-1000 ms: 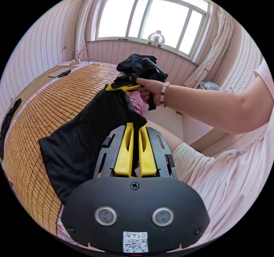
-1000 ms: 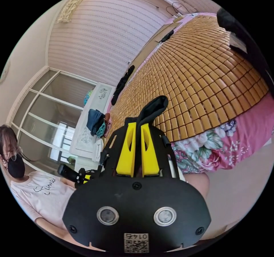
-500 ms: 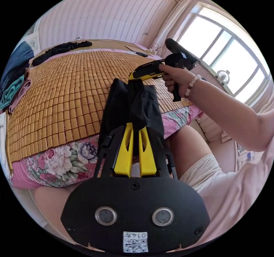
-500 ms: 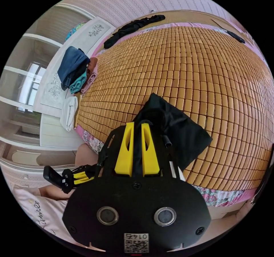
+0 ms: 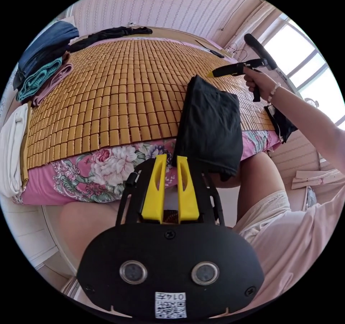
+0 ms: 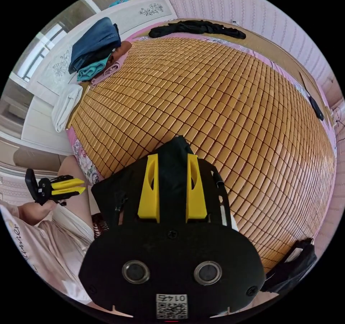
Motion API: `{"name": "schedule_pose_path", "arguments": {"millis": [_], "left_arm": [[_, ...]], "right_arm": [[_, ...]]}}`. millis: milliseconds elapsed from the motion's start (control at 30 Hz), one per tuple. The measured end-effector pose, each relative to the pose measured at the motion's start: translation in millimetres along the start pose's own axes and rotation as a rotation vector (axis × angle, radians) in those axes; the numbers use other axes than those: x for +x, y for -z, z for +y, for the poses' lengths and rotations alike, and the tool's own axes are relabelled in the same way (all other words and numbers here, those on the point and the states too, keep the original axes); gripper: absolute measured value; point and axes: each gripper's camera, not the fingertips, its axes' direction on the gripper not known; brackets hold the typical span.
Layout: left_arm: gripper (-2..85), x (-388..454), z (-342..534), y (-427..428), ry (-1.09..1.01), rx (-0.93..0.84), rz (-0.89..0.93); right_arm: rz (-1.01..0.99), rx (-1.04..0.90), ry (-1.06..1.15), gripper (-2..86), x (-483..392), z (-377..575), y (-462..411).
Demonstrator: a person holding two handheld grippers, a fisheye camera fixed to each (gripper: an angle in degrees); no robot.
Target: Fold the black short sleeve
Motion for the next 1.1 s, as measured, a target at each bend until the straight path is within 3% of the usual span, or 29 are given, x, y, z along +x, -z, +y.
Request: {"name": "schedule_pose_path", "arguments": {"millis": [200, 400, 567, 833, 1100], "left_arm": [[12.9, 11, -15, -23, -0.003, -0.021, 0.106], [6.7, 25, -19, -43, -0.026, -0.069, -0.021], [-0.4, 26, -14, -32, -0.057, -0.064, 0.023], [-1.0, 97, 6, 66, -0.402, 0.172, 0.038], [-1.0, 205, -17, 108, -0.688, 0.273, 0.226]], "right_arm": [[0.043, -0.125, 0.069, 14.1, -22, -9, -48], [-0.045, -0.115, 0.11, 4.6, -44, 6, -48], [-0.11, 0.099, 0.082, 3.1, -57, 57, -1], [-0.09, 0.63, -0.148, 2.3, -68, 260, 116], [0.081, 0.85, -0.362, 2.3, -51, 423, 194]]}}
